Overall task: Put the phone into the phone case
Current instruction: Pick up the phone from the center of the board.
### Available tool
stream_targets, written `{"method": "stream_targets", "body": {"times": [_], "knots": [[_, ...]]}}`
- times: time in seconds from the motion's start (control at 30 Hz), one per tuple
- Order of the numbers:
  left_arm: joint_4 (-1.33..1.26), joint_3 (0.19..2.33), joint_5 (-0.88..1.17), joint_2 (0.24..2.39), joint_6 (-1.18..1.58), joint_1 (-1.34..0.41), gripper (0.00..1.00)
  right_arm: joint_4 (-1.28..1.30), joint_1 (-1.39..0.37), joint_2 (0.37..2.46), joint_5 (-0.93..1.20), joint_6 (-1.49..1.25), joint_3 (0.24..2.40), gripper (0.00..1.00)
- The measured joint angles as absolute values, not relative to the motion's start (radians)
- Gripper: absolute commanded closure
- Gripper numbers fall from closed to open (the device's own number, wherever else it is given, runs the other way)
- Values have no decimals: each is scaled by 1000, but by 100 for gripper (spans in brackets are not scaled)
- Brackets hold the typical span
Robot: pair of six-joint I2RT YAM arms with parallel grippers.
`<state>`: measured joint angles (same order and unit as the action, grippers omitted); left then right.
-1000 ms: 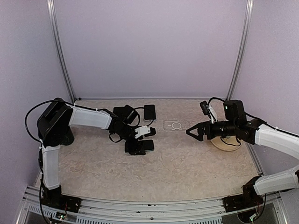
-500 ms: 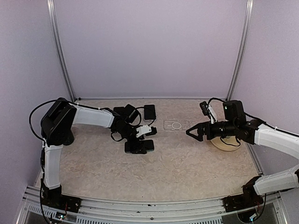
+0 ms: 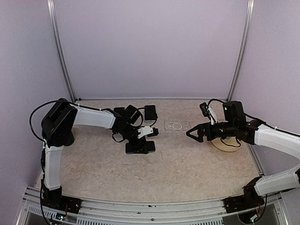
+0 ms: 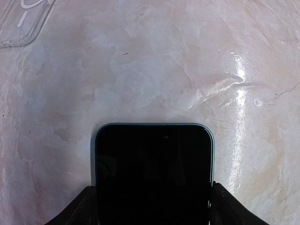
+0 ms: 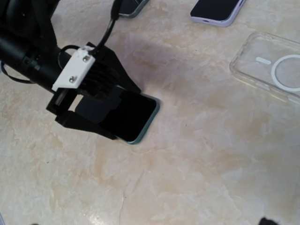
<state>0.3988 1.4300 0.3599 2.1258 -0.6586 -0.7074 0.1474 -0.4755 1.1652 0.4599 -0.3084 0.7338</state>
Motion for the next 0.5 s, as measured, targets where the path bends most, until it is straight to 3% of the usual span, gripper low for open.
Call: {"method": "stream_targets", "body": {"times": [0.17, 0.37, 0.5], "knots": [[395, 1430, 356, 2125, -643, -708, 63, 145, -476, 1184, 471, -310, 734, 0], [377, 1423, 332, 2119, -602, -713, 69, 135, -476, 1238, 505, -333, 734, 0], [367, 1399, 316, 2091, -575, -722, 82, 117, -478, 1263, 532, -352, 734, 0]]}}
